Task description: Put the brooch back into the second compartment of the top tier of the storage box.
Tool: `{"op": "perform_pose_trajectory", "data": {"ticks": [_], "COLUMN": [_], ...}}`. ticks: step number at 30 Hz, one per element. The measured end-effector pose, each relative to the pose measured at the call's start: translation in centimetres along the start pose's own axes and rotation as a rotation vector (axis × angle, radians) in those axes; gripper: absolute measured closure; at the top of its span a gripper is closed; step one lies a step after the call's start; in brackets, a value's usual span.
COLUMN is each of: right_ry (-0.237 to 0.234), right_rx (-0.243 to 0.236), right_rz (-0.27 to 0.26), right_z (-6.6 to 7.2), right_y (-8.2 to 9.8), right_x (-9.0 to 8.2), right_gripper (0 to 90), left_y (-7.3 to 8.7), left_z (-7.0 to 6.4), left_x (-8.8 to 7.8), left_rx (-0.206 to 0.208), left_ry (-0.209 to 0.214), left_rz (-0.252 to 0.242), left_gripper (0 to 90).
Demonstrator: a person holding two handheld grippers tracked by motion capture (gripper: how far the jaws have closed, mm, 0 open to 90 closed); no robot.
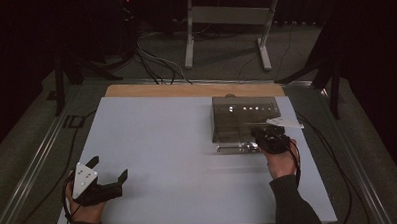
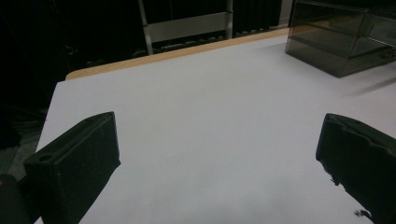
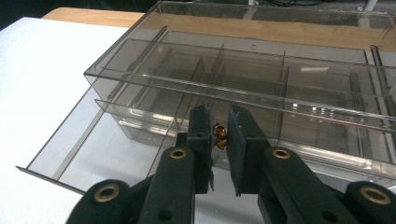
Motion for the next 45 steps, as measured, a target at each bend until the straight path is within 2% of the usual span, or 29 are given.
{"op": "perform_pose_trajectory", "data": {"ticks": [11, 20, 34, 37, 45], "right_ry": [-0.005, -0.008, -0.003, -0.008, -0.010], "right_rx": [-0.005, -0.013, -0.019, -0.021, -0.020], "right_rz": [0.018, 0.071, 0.122, 0.130, 0.108], "right_z": [0.3, 0.3, 0.5, 0.5, 0.7], "right_y": [0.2, 0.7, 1.5, 1.6, 1.2], "right_x": [0.7, 1.4, 2.0, 2.1, 1.5], "right_gripper": [80.7, 80.5, 79.5, 71.5, 48.5], "left_y": [0.0, 0.0, 0.0, 0.0, 0.0], "left_z": [0.0, 0.0, 0.0, -0.1, 0.0], "left_x": [0.0, 0.0, 0.0, 0.1, 0.1], "left_rx": [0.001, 0.000, 0.000, -0.001, 0.001], "left_ry": [0.001, 0.001, 0.003, 0.005, 0.004], "left_rz": [-0.002, -0.001, -0.001, -0.001, 0.000], "left_gripper": [0.2, 0.2, 0.2, 0.2, 0.2]}}
Point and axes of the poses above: each handheld gripper's, and its own axes: x roughly forward along the jaws, y roughly out of its underside, z roughly to its left, the point moved 8 cm from there along x, roughly forward along the jaws, and after that the axes turned 1 degree about z, right-handed, at the moved point
